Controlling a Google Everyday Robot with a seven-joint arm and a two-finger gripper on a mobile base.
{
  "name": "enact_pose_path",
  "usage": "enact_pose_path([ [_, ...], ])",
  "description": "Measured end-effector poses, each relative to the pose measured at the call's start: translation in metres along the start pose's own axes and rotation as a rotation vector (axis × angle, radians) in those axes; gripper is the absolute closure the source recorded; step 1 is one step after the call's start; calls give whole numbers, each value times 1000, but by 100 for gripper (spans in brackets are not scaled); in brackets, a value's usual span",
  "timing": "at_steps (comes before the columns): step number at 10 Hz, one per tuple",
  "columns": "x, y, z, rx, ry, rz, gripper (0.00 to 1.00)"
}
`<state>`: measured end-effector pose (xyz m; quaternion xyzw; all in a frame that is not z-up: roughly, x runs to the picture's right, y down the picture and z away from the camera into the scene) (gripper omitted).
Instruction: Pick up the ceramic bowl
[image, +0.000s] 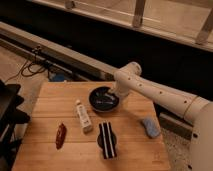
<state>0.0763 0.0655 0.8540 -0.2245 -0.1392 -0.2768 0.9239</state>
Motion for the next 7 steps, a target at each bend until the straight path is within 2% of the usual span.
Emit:
enact_pose_path([
  [2, 0, 4, 7, -5, -24, 11, 20],
  [4, -5, 12, 25, -23, -74, 7, 20],
  [7, -20, 21, 58, -94, -155, -24, 20],
])
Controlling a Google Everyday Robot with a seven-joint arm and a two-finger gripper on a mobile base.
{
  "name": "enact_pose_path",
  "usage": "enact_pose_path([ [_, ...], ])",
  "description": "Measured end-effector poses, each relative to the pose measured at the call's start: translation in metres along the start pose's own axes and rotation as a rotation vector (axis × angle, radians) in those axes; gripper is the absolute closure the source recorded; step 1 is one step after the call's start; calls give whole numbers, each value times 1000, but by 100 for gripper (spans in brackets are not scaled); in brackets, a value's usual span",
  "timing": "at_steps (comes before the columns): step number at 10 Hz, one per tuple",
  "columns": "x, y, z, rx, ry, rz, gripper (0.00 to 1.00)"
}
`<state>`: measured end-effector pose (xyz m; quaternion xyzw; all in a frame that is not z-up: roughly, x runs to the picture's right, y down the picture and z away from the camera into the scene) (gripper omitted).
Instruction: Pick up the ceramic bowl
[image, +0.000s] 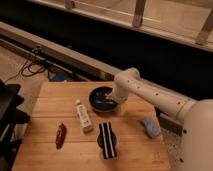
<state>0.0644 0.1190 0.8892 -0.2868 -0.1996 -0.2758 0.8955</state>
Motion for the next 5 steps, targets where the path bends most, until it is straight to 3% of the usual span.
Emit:
enact_pose_path([
  [1, -4, 6, 23, -56, -32, -4, 20],
  [2, -7, 7, 32, -69, -35, -4, 21],
  [3, -5, 7, 35, -59, -26, 0, 25],
  [5, -2, 6, 36, -48, -17, 0, 43],
])
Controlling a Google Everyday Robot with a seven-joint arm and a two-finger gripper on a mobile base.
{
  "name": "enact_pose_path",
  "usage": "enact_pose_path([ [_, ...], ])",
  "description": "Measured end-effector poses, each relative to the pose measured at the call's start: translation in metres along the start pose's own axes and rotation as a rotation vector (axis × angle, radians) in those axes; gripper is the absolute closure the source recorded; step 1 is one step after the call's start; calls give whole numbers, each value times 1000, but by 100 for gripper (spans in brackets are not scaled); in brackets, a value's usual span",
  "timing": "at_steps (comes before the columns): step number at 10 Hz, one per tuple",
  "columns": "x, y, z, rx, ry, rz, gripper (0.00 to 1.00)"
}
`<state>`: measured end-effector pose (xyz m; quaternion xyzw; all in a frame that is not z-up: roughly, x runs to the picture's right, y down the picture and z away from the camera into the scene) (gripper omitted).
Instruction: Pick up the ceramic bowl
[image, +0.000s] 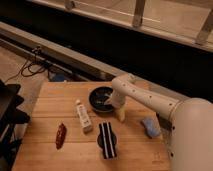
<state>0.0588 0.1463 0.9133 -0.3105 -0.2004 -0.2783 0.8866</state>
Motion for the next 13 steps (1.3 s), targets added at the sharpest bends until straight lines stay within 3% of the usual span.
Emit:
enact_pose_path([
  [4, 2, -2, -11, 10, 2, 4, 86],
  [6, 1, 3, -14, -3, 1, -1, 98],
  [13, 3, 4, -19, -5, 2, 4, 98],
])
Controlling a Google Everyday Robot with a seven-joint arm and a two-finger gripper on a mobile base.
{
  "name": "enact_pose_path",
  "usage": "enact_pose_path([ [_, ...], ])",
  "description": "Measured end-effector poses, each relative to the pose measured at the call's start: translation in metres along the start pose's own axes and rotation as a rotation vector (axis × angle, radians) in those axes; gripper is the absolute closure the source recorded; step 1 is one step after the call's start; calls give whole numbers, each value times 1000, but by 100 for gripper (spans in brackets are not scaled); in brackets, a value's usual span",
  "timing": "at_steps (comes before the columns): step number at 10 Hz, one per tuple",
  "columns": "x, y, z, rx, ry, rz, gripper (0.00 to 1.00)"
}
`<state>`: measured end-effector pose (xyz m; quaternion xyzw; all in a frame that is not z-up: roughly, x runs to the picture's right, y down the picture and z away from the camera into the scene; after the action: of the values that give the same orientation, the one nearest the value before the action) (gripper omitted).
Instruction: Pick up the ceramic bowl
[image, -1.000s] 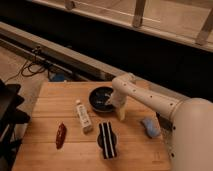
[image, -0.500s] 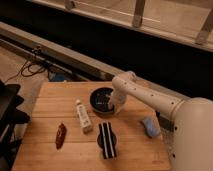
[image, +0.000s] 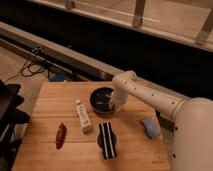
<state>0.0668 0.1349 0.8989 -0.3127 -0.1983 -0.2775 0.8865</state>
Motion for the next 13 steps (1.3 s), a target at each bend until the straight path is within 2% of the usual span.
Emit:
enact_pose_path([
  [1, 0, 0, -2, -1, 6, -3, 98],
  [4, -1, -7, -27, 0, 35, -12, 98],
  [7, -1, -10, -36, 0, 50, -19, 98],
  [10, -5, -17, -76, -4, 60, -49, 98],
  [13, -9, -24, -102, 6, 58, -76, 98],
])
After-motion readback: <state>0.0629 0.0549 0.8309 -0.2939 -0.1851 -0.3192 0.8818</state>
